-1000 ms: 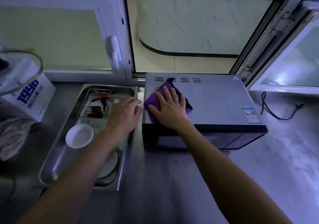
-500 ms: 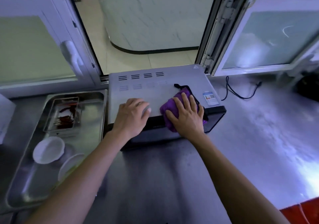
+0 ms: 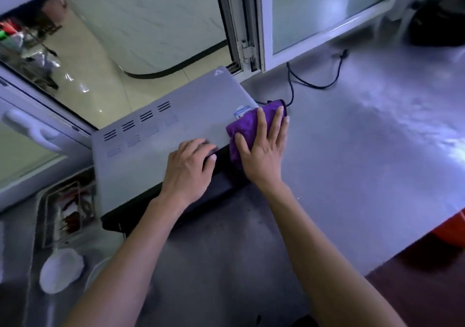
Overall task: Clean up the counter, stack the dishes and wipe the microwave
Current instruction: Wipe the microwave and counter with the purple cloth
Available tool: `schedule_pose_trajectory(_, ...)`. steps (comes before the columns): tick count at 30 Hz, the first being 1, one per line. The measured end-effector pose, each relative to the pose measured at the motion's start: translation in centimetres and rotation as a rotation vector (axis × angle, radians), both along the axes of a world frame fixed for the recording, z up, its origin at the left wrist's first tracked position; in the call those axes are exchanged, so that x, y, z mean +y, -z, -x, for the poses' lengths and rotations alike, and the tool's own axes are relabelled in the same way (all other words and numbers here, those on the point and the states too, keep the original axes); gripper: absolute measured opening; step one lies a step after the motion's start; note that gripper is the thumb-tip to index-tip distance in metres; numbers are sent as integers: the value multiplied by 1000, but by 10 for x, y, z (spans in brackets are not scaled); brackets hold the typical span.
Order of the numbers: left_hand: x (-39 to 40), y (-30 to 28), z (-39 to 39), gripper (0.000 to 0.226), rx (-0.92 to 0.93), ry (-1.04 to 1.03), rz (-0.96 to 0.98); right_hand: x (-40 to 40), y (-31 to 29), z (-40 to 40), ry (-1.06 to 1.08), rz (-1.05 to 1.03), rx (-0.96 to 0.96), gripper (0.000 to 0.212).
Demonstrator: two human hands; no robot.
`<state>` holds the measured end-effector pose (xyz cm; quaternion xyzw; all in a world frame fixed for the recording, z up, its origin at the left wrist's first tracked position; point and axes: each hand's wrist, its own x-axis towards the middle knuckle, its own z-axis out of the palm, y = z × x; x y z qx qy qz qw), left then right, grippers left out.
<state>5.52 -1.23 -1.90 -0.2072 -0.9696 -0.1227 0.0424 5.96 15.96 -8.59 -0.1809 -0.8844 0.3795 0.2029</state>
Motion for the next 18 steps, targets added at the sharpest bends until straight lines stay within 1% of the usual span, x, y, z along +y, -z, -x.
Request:
schedule_pose_trajectory(4,2,7,1,24,44,-1,-3,-6,6,1,67,178,69,77)
schedule_pose_trajectory(7,-3,7,2,28,39,27,10,-13,5,2,107,315,114,77)
schedule_pose_trajectory(11,-10,8,1,35,29,85,10,-23,-1,4,164,410,133,78)
schedule_pose_trajectory(18,-73,7,-14,32,17,110,-7,-57,-6,4,290,584,187,80)
